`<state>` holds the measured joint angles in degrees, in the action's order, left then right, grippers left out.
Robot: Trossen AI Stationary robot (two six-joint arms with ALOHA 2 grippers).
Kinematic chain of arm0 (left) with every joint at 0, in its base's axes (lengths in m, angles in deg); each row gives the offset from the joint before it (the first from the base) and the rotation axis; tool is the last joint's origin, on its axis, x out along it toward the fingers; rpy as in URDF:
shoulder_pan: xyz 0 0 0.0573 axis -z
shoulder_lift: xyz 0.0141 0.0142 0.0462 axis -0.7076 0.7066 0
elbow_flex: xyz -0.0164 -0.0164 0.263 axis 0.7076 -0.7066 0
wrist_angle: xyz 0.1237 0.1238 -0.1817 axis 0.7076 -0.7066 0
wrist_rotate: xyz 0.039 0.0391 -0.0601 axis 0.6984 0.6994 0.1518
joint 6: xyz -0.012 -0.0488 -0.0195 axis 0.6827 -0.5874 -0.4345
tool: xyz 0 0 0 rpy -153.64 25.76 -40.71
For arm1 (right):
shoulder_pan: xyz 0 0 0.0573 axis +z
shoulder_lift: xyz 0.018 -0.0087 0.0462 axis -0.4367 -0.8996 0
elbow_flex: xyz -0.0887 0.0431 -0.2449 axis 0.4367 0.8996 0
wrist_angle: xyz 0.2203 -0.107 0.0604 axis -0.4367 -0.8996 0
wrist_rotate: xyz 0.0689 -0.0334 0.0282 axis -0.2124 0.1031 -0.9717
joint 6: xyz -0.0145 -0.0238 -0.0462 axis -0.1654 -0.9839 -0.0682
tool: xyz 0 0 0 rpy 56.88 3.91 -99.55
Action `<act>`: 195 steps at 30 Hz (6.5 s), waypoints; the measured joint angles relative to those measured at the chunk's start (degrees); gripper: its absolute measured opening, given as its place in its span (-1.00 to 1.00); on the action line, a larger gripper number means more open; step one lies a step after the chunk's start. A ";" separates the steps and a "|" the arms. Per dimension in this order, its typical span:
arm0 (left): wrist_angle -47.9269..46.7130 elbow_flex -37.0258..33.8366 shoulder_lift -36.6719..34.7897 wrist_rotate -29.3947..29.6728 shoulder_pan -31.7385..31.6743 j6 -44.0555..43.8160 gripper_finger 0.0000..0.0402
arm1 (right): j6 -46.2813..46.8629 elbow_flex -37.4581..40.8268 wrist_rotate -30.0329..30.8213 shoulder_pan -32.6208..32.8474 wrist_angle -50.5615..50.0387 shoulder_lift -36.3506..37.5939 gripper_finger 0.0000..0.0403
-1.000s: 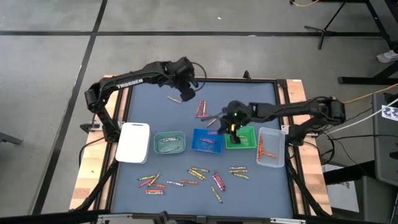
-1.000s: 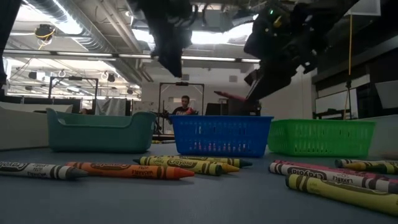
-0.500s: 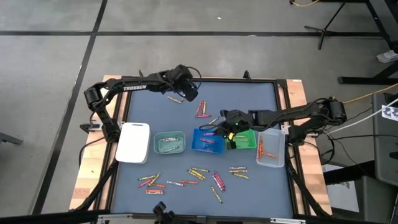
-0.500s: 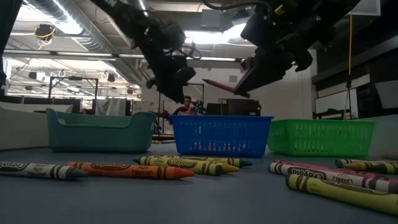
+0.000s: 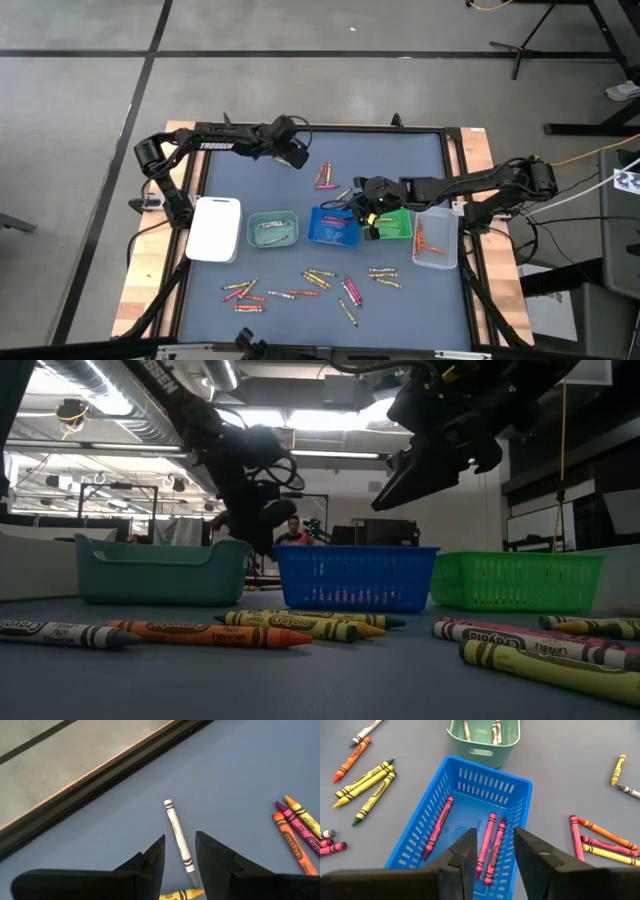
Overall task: Sort crayons
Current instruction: Put the gray crayon into the light green bin, then put the green crayon into the green bin
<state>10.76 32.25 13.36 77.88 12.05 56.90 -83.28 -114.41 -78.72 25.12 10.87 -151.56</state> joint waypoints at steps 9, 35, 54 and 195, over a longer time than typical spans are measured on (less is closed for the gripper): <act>1.82 -2.33 0.00 -0.15 0.06 -0.65 -0.54 | 0.00 0.00 0.00 0.00 0.02 0.00 -0.37; 4.79 -2.31 7.94 -2.71 0.66 -3.13 -0.54 | 0.00 0.00 -0.04 0.02 0.04 -0.02 -0.37; 3.94 -2.27 8.17 -1.55 0.68 -2.88 -0.95 | 4.20 0.00 -0.11 0.07 -1.12 0.97 -0.37; -25.47 6.24 -11.29 2.08 53.05 -19.04 -0.54 | 60.92 -0.12 14.07 44.28 -22.54 -10.28 -0.37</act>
<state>-14.71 38.48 2.07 79.95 65.09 37.87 -22.36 -114.53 -64.65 69.40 -11.67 -161.84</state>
